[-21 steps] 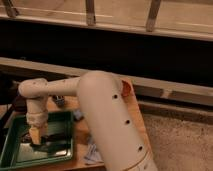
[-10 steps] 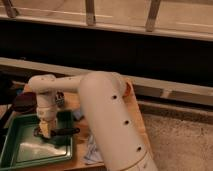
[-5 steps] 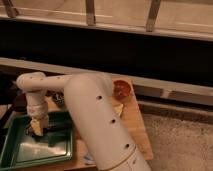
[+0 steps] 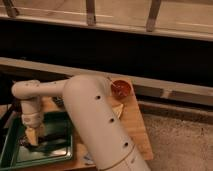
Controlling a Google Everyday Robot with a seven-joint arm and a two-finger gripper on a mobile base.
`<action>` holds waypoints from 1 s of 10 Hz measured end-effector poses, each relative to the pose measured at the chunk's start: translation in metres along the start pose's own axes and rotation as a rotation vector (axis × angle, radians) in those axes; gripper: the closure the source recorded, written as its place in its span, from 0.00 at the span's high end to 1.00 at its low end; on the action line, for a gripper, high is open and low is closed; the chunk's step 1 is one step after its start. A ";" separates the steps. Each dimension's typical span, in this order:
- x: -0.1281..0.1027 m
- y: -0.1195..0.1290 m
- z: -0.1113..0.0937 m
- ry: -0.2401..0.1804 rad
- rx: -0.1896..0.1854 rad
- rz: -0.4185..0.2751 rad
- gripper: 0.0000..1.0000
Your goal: Wipe tray with brush
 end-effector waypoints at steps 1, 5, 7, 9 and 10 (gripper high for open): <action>0.010 0.002 0.005 -0.007 -0.012 0.022 0.09; 0.081 0.005 0.009 -0.045 -0.002 0.132 0.09; 0.091 -0.003 0.001 -0.049 0.012 0.144 0.09; 0.086 -0.016 -0.011 -0.043 0.029 0.132 0.09; 0.074 -0.022 -0.019 -0.035 0.037 0.116 0.09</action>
